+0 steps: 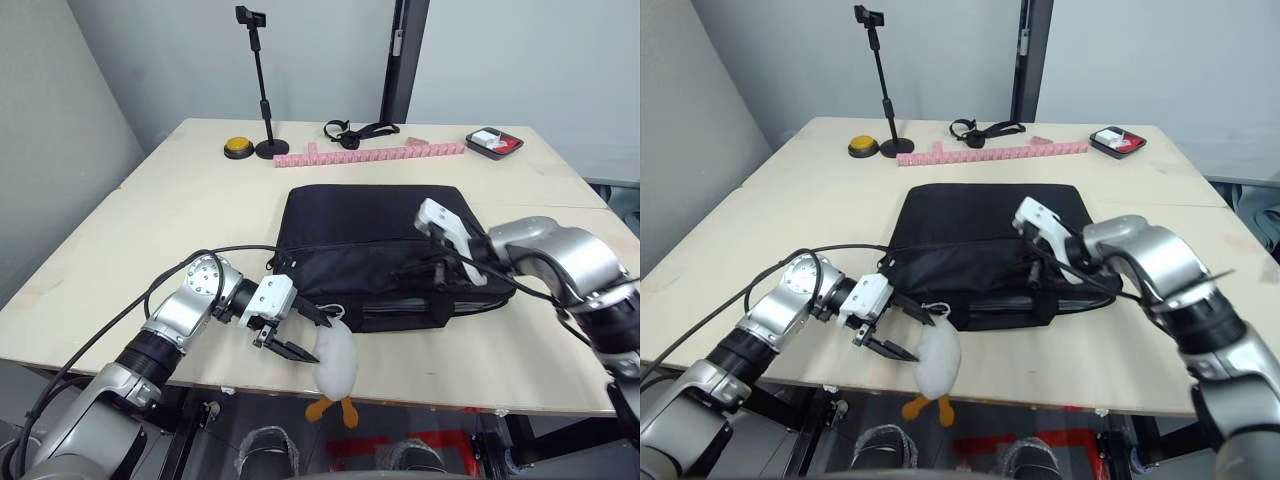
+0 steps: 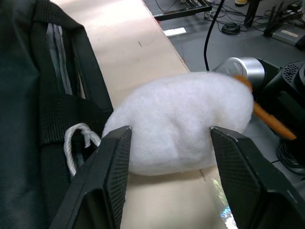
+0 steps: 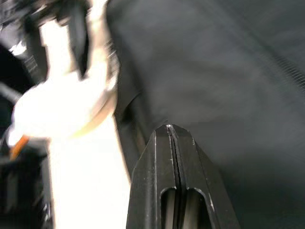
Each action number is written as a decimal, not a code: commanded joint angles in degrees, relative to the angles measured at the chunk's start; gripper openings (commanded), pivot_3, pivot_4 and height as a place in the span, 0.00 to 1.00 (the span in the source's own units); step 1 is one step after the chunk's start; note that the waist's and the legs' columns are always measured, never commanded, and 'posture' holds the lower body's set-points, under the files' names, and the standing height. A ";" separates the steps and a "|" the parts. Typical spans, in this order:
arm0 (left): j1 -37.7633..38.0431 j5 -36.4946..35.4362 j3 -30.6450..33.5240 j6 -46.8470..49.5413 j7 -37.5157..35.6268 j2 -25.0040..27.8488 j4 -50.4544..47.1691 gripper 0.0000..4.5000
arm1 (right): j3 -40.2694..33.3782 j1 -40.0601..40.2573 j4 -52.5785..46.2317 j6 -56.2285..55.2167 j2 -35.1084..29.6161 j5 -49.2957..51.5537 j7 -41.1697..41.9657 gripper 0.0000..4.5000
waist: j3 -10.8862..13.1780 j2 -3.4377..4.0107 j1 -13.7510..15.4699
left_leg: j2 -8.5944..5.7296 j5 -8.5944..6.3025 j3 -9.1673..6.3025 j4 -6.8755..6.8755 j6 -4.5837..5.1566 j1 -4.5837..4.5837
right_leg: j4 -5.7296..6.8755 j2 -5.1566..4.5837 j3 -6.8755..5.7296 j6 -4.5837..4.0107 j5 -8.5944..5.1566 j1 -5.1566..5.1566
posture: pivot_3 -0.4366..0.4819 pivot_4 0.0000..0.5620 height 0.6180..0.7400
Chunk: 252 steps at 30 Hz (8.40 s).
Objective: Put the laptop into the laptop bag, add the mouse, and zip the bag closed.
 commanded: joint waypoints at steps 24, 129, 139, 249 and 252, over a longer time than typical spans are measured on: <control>-4.96 -9.87 3.07 9.71 -2.20 4.28 -9.08 0.61 | 12.73 6.77 -3.60 -9.95 -0.68 -14.75 -4.44 0.64 | 0.01 0.02 -0.60 | 0.01 0.00 0.07 0.01 -0.01 0.07 | 0.11 0.02 0.08 0.02 -0.02 -0.04 | 0.48 0.27 0.99; 4.01 -6.76 11.79 16.63 2.12 6.41 -19.34 0.61 | 9.89 -13.20 30.53 -16.64 17.29 -19.94 -0.20 0.00 | 0.01 0.02 -0.83 | 0.03 0.02 -0.04 0.16 -0.02 -0.10 | 0.23 0.04 -0.02 0.00 0.00 -0.12 | 0.48 0.27 0.99; 4.34 -5.09 9.93 13.37 1.50 3.51 -16.34 0.61 | 8.70 -13.37 30.42 -17.04 17.92 -20.51 -0.96 0.00 | 0.00 0.02 -0.84 | 0.02 0.02 -0.03 0.23 -0.01 0.04 | 0.28 0.03 0.00 -0.01 0.00 0.03 | 0.48 0.27 0.99; -7.49 -12.12 15.05 27.78 6.48 -3.38 -15.85 0.75 | -39.30 9.26 -12.41 7.32 -7.72 15.28 1.06 0.00 | 0.19 0.02 0.18 | 0.00 0.00 0.11 -0.34 0.00 -0.14 | -0.39 0.02 0.00 0.01 -0.01 -0.16 | 0.48 0.27 0.99; -9.57 -11.00 13.99 26.01 6.53 -5.57 -12.33 0.75 | -46.79 14.22 -15.08 8.04 -9.91 17.28 0.16 0.00 | 0.19 0.00 0.60 | 0.00 0.00 0.10 -0.33 0.01 -0.16 | -0.44 0.02 -0.02 0.01 -0.02 -0.14 | 0.48 0.27 0.99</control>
